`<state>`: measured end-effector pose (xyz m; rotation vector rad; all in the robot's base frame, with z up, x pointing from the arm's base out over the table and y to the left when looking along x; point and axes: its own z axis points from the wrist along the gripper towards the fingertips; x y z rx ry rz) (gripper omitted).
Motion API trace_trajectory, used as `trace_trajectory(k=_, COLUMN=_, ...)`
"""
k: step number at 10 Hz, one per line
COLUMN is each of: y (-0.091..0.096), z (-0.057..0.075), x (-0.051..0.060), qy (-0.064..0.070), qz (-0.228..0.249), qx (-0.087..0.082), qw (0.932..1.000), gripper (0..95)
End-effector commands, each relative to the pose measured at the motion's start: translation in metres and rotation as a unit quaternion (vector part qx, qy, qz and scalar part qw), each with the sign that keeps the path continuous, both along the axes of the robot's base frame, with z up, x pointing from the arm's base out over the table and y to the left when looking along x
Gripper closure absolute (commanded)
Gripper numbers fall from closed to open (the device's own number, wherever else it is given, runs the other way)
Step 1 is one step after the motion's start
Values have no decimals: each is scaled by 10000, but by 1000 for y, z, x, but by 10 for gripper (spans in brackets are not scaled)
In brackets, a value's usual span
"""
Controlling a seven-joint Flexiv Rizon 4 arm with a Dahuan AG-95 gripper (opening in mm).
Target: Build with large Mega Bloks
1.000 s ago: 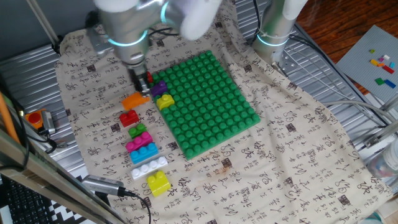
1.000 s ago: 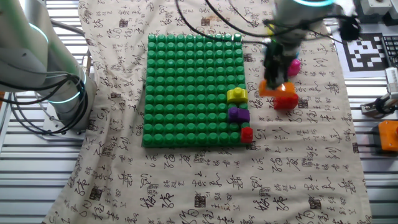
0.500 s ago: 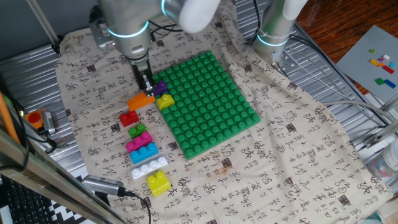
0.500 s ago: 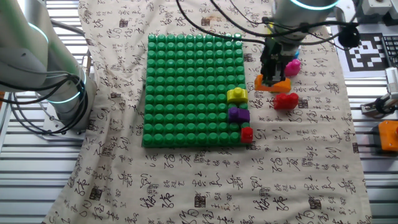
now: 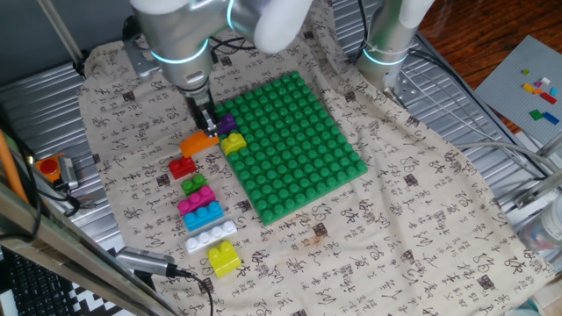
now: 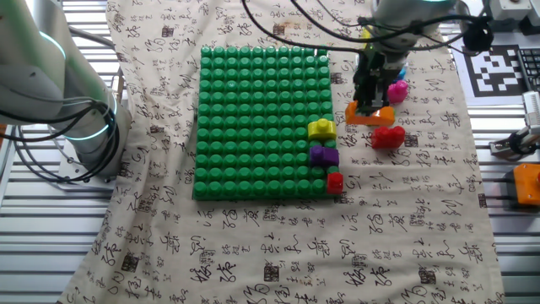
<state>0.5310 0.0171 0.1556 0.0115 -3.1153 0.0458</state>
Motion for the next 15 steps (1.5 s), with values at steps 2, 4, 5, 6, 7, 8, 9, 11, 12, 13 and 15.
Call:
trace_trajectory(k=2, y=1, z=-1, x=2, qy=105, qz=-66, qx=96, qw=9999, gripper=950)
trace_trajectory(k=4, y=1, z=-1, x=2, qy=169, qz=99, qx=125, qw=9997, gripper=950)
trace_trajectory(k=5, y=1, z=-1, x=2, qy=157, qz=160, qx=145, qw=9996, gripper=950)
trace_trajectory(k=6, y=1, z=-1, x=2, qy=177, qz=179, qx=155, qw=9996, gripper=950)
trace_trajectory(k=7, y=1, z=-1, x=2, qy=176, qz=211, qx=170, qw=9995, gripper=950)
trace_trajectory(k=8, y=1, z=-1, x=2, qy=166, qz=209, qx=209, qw=9994, gripper=950)
trace_trajectory(k=9, y=1, z=-1, x=2, qy=190, qz=194, qx=213, qw=9994, gripper=950)
trace_trajectory(k=11, y=16, z=5, x=-12, qy=191, qz=116, qx=198, qw=9996, gripper=950)
trace_trajectory(k=12, y=24, z=5, x=-21, qy=177, qz=65, qx=191, qw=9996, gripper=950)
trace_trajectory(k=13, y=32, z=5, x=-30, qy=156, qz=30, qx=186, qw=9997, gripper=950)
trace_trajectory(k=15, y=46, z=-1, x=-49, qy=126, qz=-29, qx=173, qw=9998, gripper=950)
